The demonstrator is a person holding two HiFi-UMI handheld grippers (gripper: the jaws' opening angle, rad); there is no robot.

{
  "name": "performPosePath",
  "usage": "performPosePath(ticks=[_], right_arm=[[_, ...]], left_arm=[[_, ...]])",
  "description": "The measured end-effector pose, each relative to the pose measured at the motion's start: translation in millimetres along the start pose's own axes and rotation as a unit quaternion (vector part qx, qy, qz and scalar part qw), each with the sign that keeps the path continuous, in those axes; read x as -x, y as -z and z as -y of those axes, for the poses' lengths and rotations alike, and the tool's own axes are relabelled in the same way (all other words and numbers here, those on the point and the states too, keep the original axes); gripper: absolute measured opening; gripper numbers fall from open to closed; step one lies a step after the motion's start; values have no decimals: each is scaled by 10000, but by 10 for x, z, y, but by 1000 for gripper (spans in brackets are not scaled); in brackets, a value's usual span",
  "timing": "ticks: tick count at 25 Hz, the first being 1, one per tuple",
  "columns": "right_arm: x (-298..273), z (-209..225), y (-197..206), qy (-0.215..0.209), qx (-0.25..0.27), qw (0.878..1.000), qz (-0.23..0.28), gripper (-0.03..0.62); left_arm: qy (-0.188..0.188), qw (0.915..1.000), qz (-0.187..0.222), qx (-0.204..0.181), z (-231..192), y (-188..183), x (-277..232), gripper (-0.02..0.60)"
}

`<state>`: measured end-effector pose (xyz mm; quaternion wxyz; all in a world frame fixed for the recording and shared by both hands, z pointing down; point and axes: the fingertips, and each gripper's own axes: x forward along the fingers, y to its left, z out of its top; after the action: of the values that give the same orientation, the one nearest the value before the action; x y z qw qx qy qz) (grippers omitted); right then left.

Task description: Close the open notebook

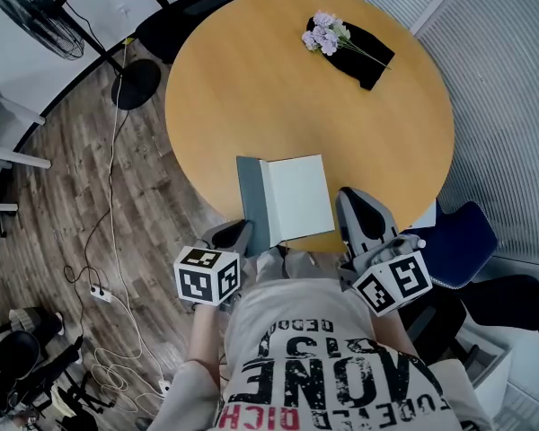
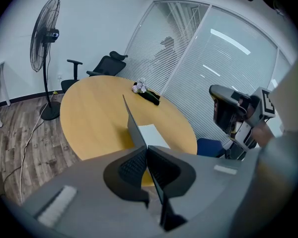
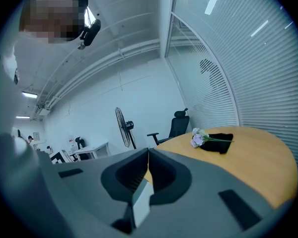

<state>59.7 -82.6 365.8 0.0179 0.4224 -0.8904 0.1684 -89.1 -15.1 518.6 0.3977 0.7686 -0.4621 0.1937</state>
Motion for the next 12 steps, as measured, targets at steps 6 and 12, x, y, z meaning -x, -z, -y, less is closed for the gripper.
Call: performPosePath(ticks=[6, 12], right_arm=[[46, 61, -27, 21, -24, 10000, 24, 12], [82, 117, -40, 12, -34, 10000, 41, 12]], left_arm=[[23, 10000, 30, -31, 91, -37, -14, 20], [49, 9999, 56, -69, 184, -70, -46, 20]])
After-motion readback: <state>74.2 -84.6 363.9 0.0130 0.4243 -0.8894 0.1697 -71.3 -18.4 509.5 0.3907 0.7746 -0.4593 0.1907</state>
